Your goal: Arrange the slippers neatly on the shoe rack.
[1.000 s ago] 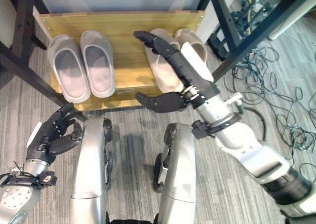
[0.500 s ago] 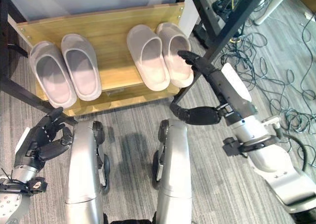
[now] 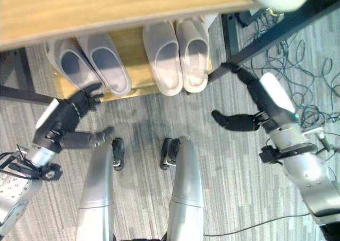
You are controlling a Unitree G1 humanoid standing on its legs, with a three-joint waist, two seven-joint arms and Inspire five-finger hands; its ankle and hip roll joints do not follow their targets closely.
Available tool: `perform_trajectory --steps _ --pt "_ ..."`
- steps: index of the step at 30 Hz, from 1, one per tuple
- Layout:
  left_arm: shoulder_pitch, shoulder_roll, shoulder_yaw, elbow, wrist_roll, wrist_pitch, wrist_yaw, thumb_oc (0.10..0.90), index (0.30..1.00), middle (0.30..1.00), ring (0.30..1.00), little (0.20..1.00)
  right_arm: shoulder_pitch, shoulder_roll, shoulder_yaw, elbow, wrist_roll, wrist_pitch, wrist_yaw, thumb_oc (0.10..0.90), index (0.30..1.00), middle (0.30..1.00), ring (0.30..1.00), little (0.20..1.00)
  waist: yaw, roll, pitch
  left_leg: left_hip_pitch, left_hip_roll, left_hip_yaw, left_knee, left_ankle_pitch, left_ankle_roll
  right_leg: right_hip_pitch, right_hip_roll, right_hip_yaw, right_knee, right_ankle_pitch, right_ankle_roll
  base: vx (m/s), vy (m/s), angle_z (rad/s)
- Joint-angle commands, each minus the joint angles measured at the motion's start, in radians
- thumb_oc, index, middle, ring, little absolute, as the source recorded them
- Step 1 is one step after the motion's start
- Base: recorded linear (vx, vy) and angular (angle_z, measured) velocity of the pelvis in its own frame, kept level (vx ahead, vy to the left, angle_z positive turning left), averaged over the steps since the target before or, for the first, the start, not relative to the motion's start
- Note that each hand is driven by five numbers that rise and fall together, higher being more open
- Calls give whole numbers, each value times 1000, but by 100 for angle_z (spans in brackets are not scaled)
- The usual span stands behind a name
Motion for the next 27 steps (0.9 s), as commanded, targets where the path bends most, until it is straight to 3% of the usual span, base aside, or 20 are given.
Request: perform_trajectory --steps 1,3,9,10,12,15,16,17,21,27 --pt "106 39 -53 -33 -28 -64 -54 800 900 900 900 900 7 -45 25 -18 -33 -45 -5 800 900 900 900 900 4 -26 -160 -77 15 -17 -207 172 -26 40 -40 -36 -158 57 9 -38 -57 33" --pt "113 54 -100 14 -25 -49 -88 800 900 900 900 900 -2 -45 105 13 -62 -40 22 800 900 900 900 900 7 -28 -177 54 13 -20 -342 215 -34 167 -43 -68 -290 77 22 27 -74 30" --pt "111 55 -147 71 -4 -37 -110 800 900 900 900 900 -31 -23 201 75 -107 -32 32 800 900 900 900 900 14 -27 -192 245 18 -42 -544 270 -27 342 -34 -106 -454 121 37 71 -48 8" --pt "110 45 -173 103 17 -24 -121 800 900 900 900 900 -48 4 257 130 -133 -18 41 800 900 900 900 900 26 -27 -210 362 9 -36 -666 307 -28 449 -19 -141 -550 141 50 96 -52 6" --pt "110 44 -172 105 18 -26 -121 800 900 900 900 900 -55 5 264 134 -134 -19 40 800 900 900 900 900 24 -26 -204 373 9 -37 -675 311 -29 461 -18 -143 -559 144 50 85 -53 13" --pt "105 -32 -205 233 92 -8 -131 800 900 900 900 900 -81 107 356 300 -221 2 32 800 900 900 900 900 43 -27 -236 597 -9 -39 -908 374 -36 691 16 -197 -773 187 72 160 -97 5" --pt "105 -33 -205 235 93 -9 -131 800 900 900 900 900 -84 109 360 304 -223 0 30 800 900 900 900 900 41 -26 -232 607 -8 -41 -917 379 -37 702 17 -199 -782 191 72 63 -55 8" --pt "103 -51 -210 264 104 -6 -135 800 900 900 900 900 -90 135 377 337 -235 6 33 800 900 900 900 900 47 -23 -232 651 -11 -39 -979 422 -33 751 27 -225 -853 232 68 24 -30 5" --pt "113 -166 -203 438 218 12 -111 800 900 900 900 900 -93 273 431 519 -334 38 19 800 900 900 900 900 65 -23 -278 864 -15 -33 -1219 493 -42 947 86 -246 -1081 302 101 161 -89 3" --pt "109 -265 -174 607 330 30 -81 800 900 900 900 900 -96 418 453 706 -381 71 6 800 900 900 900 900 79 -20 -338 1003 3 -8 -1398 552 -49 1095 122 -244 -1299 385 133 130 -67 -5"
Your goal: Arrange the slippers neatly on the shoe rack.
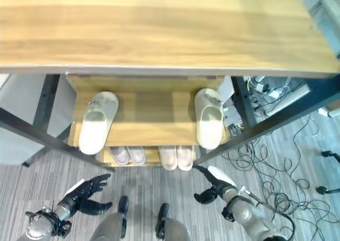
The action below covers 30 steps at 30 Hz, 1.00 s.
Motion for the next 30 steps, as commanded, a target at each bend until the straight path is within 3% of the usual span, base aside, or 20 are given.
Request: perform_trajectory --steps 1,3,4,13,21,30 --pt "-1 -16 12 2 95 -34 27 800 900 900 900 900 8 -7 -14 11 -41 -7 -44 800 900 900 900 900 31 -13 -86 -41 -23 22 -152 148 -42 18 2 -36 -57 6 79 126 -67 -9" --pt "-10 -56 18 91 138 -24 42 800 900 900 900 900 5 33 -10 66 -53 4 -46 800 900 900 900 900 34 -14 -110 -20 -26 30 -166 150 -45 49 11 -25 -103 24 84 132 -78 -12" --pt "-32 -119 32 213 185 -11 68 800 900 900 900 900 7 78 -6 115 -68 10 -49 800 900 900 900 900 35 -13 -136 7 -28 47 -166 141 -48 94 17 -16 -162 46 89 114 -58 -12" --pt "-136 -269 62 556 309 12 156 800 900 900 900 900 4 197 33 324 -107 37 -70 800 900 900 900 900 34 0 -169 54 -22 81 -166 137 -61 141 22 6 -190 38 92 51 -27 -3" --pt "-163 -299 72 569 306 4 187 800 900 900 900 900 15 244 32 427 -114 53 -83 800 900 900 900 900 32 8 -174 90 -22 94 -166 129 -67 174 22 6 -190 26 89 22 -14 1" --pt "-124 -255 43 322 237 -26 157 800 900 900 900 900 29 258 31 420 -94 52 -85 800 900 900 900 900 33 23 -160 127 -14 109 -166 109 -60 191 19 13 -190 19 95 0 0 0"
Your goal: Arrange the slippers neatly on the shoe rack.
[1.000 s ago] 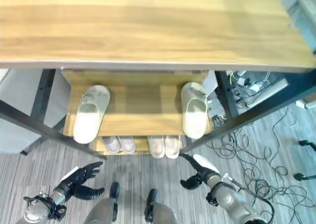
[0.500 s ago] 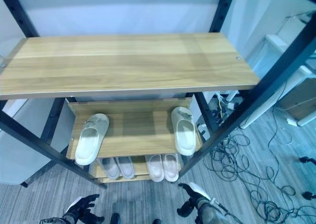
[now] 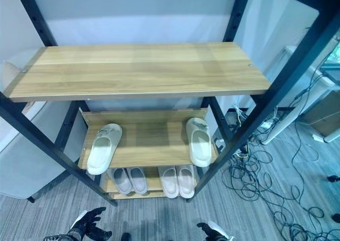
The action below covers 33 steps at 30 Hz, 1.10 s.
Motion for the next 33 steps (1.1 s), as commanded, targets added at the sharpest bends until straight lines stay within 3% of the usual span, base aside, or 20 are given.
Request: perform_trajectory --steps 1,14,33 --pt "-62 42 -37 -47 -26 -72 -2 800 900 900 900 900 -27 -20 1 -39 12 -20 -34 800 900 900 900 900 5 -19 -8 -60 -21 62 -20 53 -24 -14 -20 0 13 -58 77 0 0 0" --pt "-18 142 -57 -480 -227 -95 -88 800 900 900 900 900 0 -24 6 -47 -19 -17 -43 800 900 900 900 900 -7 -19 -7 -44 -14 77 -20 32 -17 -8 -21 -5 13 -58 86 13 -2 0" --pt "-74 135 -53 -707 -384 -98 -94 800 900 900 900 900 12 -1 27 -50 -37 -6 -49 800 900 900 900 900 -14 -30 -23 -17 -13 89 -20 10 -15 12 -29 4 13 -55 92 0 0 0"
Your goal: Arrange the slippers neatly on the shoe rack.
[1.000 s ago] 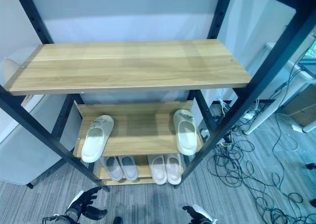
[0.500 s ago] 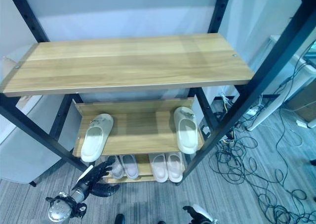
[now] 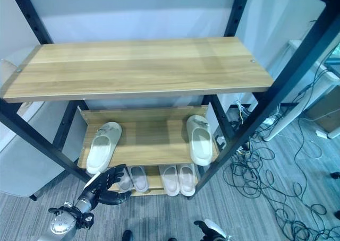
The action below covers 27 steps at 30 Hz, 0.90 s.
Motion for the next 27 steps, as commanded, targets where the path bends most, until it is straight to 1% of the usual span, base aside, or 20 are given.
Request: perform_trajectory --steps 1,4,14,18,22,27 --pt "-102 4 21 -195 -86 -120 -4 800 900 900 900 900 -13 -15 28 -17 -9 -6 -37 800 900 900 900 900 -12 -37 -65 -54 -27 81 1 5 -15 -12 -35 1 13 -54 91 0 0 0" --pt "-126 2 27 -248 -127 -124 -6 800 900 900 900 900 -18 -8 36 -19 -10 -4 -36 800 900 900 900 900 -11 -39 -67 -48 -26 81 1 3 -15 -8 -36 3 13 -53 90 0 0 0" --pt "-137 31 20 -339 -159 -115 -34 800 900 900 900 900 -36 -11 45 -26 -14 1 -35 800 900 900 900 900 -12 -37 -66 -29 -29 80 1 -4 -13 8 -37 5 13 -52 87 0 0 0" --pt "-119 42 3 -308 -140 -102 -50 800 900 900 900 900 -40 -14 50 -25 -13 1 -30 800 900 900 900 900 -10 -34 -65 -24 -29 80 1 -7 -10 10 -39 5 13 -52 87 3 3 -1" --pt "-72 63 -23 -281 -137 -87 -89 800 900 900 900 900 -40 -19 50 -22 -10 -2 -26 800 900 900 900 900 -8 -31 -62 -24 -31 83 1 -7 -8 8 -39 8 13 -50 88 0 0 0" --pt "-65 65 -7 -309 -171 -83 -90 800 900 900 900 900 -34 -19 46 -22 -15 -1 -26 800 900 900 900 900 -5 -34 -62 -24 -32 82 1 -8 -7 10 -40 4 13 -51 88 0 9 -2"
